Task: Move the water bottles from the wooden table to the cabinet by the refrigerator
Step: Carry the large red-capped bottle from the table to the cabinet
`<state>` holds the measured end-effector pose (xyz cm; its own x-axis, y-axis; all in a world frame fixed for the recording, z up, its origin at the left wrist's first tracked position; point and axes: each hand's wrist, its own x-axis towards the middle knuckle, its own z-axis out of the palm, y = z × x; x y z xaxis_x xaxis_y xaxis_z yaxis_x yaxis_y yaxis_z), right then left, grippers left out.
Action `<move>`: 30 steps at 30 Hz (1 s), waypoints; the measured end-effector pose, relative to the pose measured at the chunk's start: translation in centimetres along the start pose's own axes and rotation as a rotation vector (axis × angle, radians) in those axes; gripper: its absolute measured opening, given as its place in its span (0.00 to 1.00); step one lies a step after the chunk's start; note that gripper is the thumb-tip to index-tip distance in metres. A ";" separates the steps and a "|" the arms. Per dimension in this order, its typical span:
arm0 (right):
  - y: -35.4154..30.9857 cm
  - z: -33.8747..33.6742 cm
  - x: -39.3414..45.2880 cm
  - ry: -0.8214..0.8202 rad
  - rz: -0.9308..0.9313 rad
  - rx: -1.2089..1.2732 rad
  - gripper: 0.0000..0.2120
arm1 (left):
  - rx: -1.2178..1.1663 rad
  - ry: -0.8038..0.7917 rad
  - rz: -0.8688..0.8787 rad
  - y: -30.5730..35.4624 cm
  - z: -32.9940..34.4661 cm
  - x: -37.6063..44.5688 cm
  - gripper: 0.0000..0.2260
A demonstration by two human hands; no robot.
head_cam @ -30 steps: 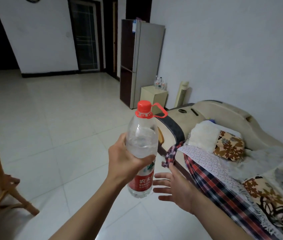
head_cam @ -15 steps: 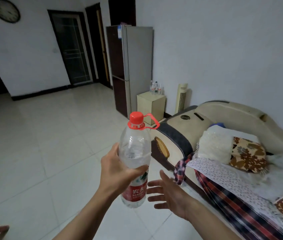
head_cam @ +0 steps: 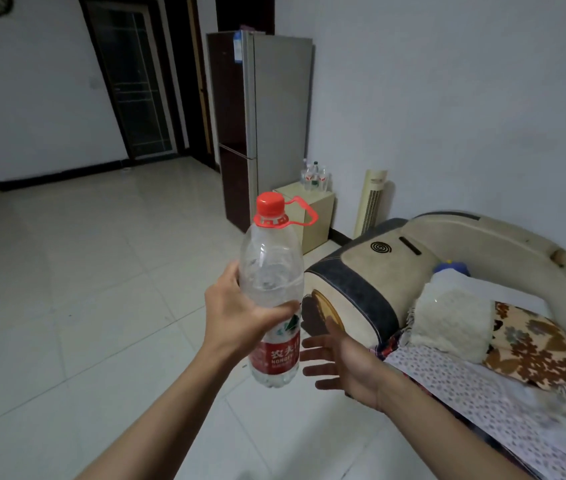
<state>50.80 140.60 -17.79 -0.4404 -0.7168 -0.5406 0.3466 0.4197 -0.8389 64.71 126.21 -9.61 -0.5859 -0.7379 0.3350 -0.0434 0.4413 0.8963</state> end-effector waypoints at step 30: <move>-25.1 -4.2 40.4 0.033 0.049 0.077 0.32 | 0.076 -0.060 -0.009 -16.1 6.4 45.2 0.30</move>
<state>20.79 103.46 -18.87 -0.4477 -0.6773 -0.5838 0.4307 0.4089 -0.8046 33.79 89.05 -10.73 -0.6328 -0.7109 0.3068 -0.1090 0.4741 0.8737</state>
